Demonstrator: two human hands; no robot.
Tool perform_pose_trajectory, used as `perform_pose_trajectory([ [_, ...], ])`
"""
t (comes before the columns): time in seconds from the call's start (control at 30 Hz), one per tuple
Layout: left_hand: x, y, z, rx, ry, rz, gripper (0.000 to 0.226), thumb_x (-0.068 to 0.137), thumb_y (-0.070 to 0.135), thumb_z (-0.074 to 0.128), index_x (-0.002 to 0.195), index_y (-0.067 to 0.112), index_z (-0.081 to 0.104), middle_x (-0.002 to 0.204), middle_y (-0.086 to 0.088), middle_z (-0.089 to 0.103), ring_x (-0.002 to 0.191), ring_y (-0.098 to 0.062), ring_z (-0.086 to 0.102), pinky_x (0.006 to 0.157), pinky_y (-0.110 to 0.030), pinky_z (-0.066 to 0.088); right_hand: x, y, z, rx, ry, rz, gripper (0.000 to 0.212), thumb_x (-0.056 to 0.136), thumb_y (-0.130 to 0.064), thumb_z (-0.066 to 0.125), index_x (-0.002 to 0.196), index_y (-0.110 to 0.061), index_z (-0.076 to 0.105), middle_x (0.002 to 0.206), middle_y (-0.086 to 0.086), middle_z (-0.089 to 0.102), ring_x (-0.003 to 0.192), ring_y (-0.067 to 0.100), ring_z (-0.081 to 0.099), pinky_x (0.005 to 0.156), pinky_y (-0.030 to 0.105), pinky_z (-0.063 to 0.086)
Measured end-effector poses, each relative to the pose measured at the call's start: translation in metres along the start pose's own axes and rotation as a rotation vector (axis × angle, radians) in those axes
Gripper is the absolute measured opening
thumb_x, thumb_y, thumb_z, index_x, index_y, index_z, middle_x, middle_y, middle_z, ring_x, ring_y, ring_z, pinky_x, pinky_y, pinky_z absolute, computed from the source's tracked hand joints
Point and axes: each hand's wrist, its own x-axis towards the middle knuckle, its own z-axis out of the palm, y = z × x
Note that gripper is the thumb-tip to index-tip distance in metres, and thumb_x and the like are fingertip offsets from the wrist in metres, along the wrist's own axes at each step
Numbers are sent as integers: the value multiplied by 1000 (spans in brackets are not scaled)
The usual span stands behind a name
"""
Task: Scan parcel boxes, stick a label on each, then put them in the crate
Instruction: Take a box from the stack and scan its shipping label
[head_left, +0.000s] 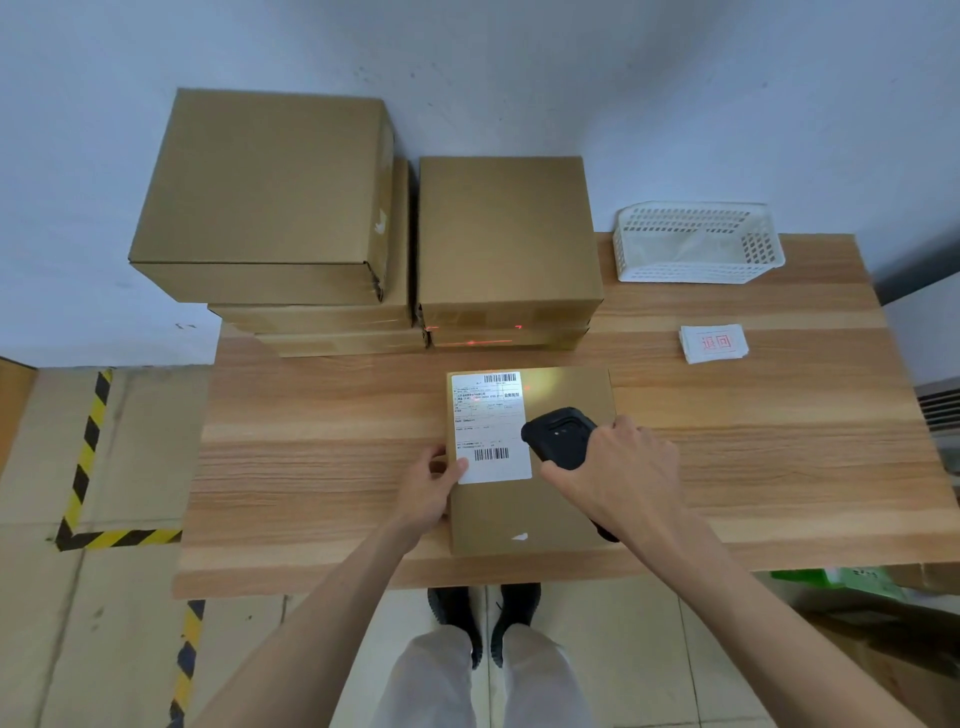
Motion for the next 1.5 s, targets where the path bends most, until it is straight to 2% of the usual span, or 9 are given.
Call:
perform_pose_trajectory([
  [0.1,2,-2,-1,-8,1,-7,42,101,33,62,140,23,52,124,4,63,107,-14,63,82,-44,62,1,2,1,7,4,-3,53,85,-66,48,89,-14,54,86,1,46,76,21,50,65,31,37],
  [0.23,2,-3,0,-3,4,-4,42,100,34,63,139,23,51,123,5,63,106,-14,63,75,-39,61,0,5,4,-9,5,-8,54,85,-66,47,87,-14,60,86,1,50,73,21,53,62,31,36],
  [0.43,3,-5,0,-21,11,4,41,99,34,64,137,24,54,123,4,65,109,-18,65,89,-49,60,-1,5,9,-46,-37,-7,57,84,-70,42,82,-16,62,86,0,52,72,20,57,59,30,39],
  [0.57,2,-5,-1,-4,17,11,44,99,35,64,139,22,53,123,5,64,109,-15,64,88,-46,60,-3,6,10,-32,-32,-8,58,84,-70,41,83,-15,62,89,0,54,74,22,58,61,30,41],
  [0.7,0,-3,0,3,8,-1,44,99,37,64,140,24,53,127,3,64,110,-16,64,75,-37,60,-2,6,9,-7,-36,-11,58,84,-69,42,83,-15,63,90,0,55,75,21,59,63,30,42],
  [0.9,-1,-2,0,-10,8,-11,46,100,36,63,142,23,50,128,2,62,107,-15,65,69,-33,58,-2,8,9,-13,-38,-18,58,83,-69,42,87,-16,66,91,0,54,75,21,59,64,30,44],
  [1.2,-2,-1,0,-15,14,-14,47,100,35,63,143,24,49,126,4,62,106,-15,65,71,-37,60,-5,8,11,-13,-38,-21,55,85,-67,45,89,-16,65,92,1,55,79,22,57,66,31,42],
  [1.33,-2,-3,1,-27,24,-12,46,99,35,64,141,23,50,126,4,62,110,-16,64,85,-46,60,-6,7,11,-9,-27,-17,54,85,-67,45,84,-15,61,85,0,50,73,22,53,63,31,37],
  [1.5,-3,-1,1,-19,23,-5,45,100,34,64,141,22,49,120,9,61,110,-17,63,84,-47,60,-6,6,10,7,-13,-11,56,85,-67,44,82,-14,61,88,0,52,72,22,55,63,31,38],
])
